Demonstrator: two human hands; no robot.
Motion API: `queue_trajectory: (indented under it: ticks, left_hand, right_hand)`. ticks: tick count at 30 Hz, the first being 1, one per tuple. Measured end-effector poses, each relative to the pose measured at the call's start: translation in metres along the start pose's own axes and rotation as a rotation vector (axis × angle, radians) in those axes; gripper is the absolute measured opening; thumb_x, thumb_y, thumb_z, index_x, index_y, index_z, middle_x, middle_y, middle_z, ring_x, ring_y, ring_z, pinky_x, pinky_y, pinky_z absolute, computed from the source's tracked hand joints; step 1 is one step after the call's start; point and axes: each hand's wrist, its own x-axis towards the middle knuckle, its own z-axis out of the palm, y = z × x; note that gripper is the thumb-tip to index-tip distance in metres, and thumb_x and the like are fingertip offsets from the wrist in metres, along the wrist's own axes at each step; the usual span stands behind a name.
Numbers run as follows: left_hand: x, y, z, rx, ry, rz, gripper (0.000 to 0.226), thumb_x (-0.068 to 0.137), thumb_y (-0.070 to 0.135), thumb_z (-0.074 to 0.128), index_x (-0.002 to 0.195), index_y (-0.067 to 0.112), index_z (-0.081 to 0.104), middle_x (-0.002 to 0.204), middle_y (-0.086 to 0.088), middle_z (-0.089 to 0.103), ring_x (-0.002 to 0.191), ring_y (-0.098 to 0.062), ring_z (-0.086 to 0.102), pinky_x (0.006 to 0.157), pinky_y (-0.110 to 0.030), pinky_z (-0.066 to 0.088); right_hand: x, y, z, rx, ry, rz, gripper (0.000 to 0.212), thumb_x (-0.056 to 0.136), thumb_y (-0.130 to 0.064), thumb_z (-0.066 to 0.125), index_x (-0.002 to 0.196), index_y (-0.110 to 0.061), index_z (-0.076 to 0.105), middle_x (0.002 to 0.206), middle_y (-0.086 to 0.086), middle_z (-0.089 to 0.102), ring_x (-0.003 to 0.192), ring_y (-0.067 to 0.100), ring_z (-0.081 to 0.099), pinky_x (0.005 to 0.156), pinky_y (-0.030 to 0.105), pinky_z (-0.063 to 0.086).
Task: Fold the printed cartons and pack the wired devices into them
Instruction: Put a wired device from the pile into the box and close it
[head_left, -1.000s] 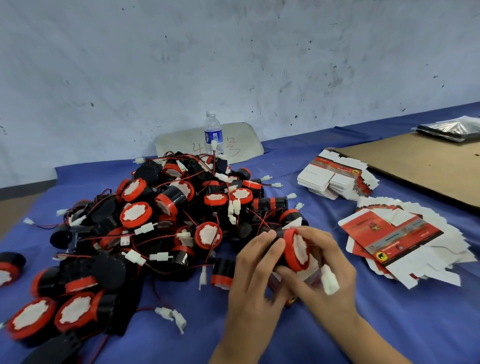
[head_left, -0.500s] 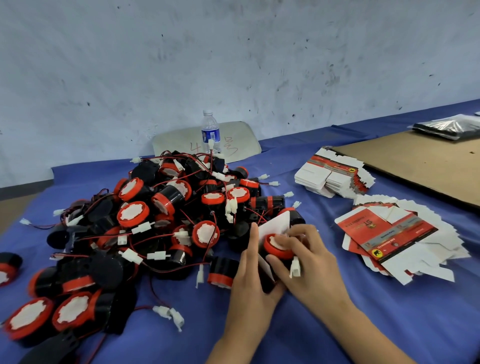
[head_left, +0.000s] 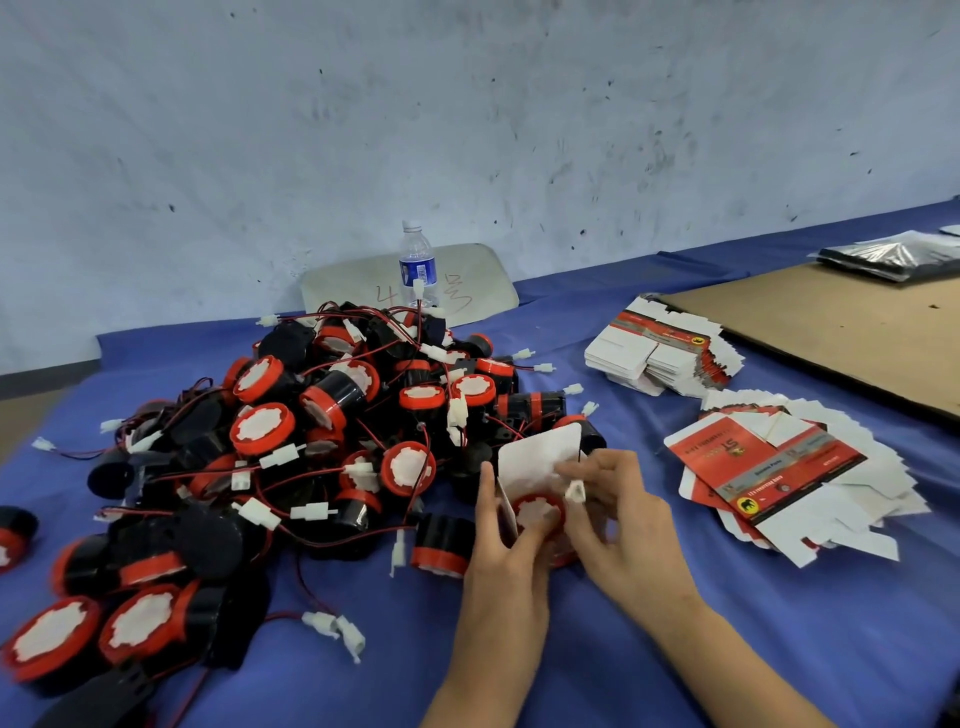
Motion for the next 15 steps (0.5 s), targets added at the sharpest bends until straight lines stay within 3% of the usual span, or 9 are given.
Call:
queue_trajectory:
  ticks: [3, 5, 7, 9, 11, 13, 15]
  left_hand:
    - [0.0015, 0.0026, 0.0002, -0.034, 0.003, -0.044, 0.031, 0.095, 0.014, 0.058, 0.124, 0.022, 0.063, 0.161, 0.009, 0.009, 0.145, -0.01, 0.026, 0.113, -0.026, 0.034]
    - [0.0018, 0.0043, -0.0002, 0.014, 0.004, -0.032, 0.024, 0.094, 0.012, 0.06, 0.116, 0.021, 0.064, 0.16, 0.002, 0.014, 0.145, -0.013, 0.024, 0.113, -0.031, 0.034]
    - [0.0013, 0.0055, -0.0019, 0.027, -0.001, -0.036, 0.021, 0.093, 0.012, 0.062, 0.111, 0.021, 0.064, 0.159, 0.0, 0.016, 0.145, -0.014, 0.026, 0.111, -0.031, 0.036]
    - [0.0007, 0.0066, -0.0042, 0.04, -0.013, -0.024, 0.023, 0.092, 0.013, 0.062, 0.114, 0.022, 0.064, 0.158, 0.001, 0.015, 0.143, -0.013, 0.028, 0.11, -0.029, 0.036]
    - [0.0004, 0.0078, -0.0054, 0.076, -0.012, -0.014, 0.023, 0.092, 0.018, 0.063, 0.115, 0.023, 0.063, 0.157, 0.0, 0.016, 0.141, -0.015, 0.03, 0.11, -0.029, 0.036]
    - [0.0007, 0.0087, -0.0055, 0.1, 0.0, -0.012, 0.019, 0.092, 0.023, 0.063, 0.111, 0.022, 0.064, 0.157, -0.002, 0.017, 0.14, -0.018, 0.03, 0.11, -0.031, 0.036]
    - [0.0005, 0.0093, -0.0049, 0.123, 0.003, -0.021, 0.017, 0.093, 0.025, 0.062, 0.109, 0.022, 0.063, 0.157, -0.003, 0.016, 0.139, -0.02, 0.03, 0.109, -0.03, 0.037]
  right_hand:
    - [0.0026, -0.0045, -0.0056, 0.004, 0.196, -0.093, 0.026, 0.095, -0.031, 0.051, 0.102, -0.054, 0.043, 0.099, -0.024, 0.066, 0.079, -0.001, 0.067, 0.066, 0.014, 0.051]
    - [0.0042, -0.0023, -0.0072, 0.016, 0.242, -0.142, 0.039, 0.09, -0.019, 0.055, 0.105, -0.053, 0.043, 0.093, -0.016, 0.064, 0.08, 0.005, 0.067, 0.068, 0.02, 0.053]
    - [0.0045, -0.0005, -0.0053, -0.017, 0.183, -0.196, 0.045, 0.084, -0.005, 0.055, 0.117, -0.035, 0.05, 0.096, -0.01, 0.061, 0.086, 0.012, 0.064, 0.074, 0.026, 0.054]
    - [0.0046, -0.0011, -0.003, -0.083, 0.135, -0.241, 0.04, 0.084, -0.014, 0.058, 0.122, -0.025, 0.054, 0.101, -0.004, 0.058, 0.088, 0.011, 0.061, 0.078, 0.021, 0.051]
    - [0.0055, -0.0003, -0.0037, -0.138, 0.167, -0.272, 0.027, 0.086, -0.027, 0.059, 0.112, -0.021, 0.062, 0.098, -0.003, 0.058, 0.085, 0.006, 0.058, 0.076, 0.011, 0.045]
    - [0.0058, 0.0006, -0.0062, -0.125, 0.233, -0.24, 0.015, 0.091, -0.031, 0.056, 0.103, -0.027, 0.064, 0.094, -0.004, 0.059, 0.084, 0.006, 0.06, 0.074, 0.012, 0.044]
    - [0.0073, -0.0009, -0.0089, -0.024, 0.309, -0.149, 0.013, 0.097, -0.033, 0.053, 0.106, -0.04, 0.058, 0.09, -0.007, 0.062, 0.08, 0.01, 0.066, 0.071, 0.016, 0.048]
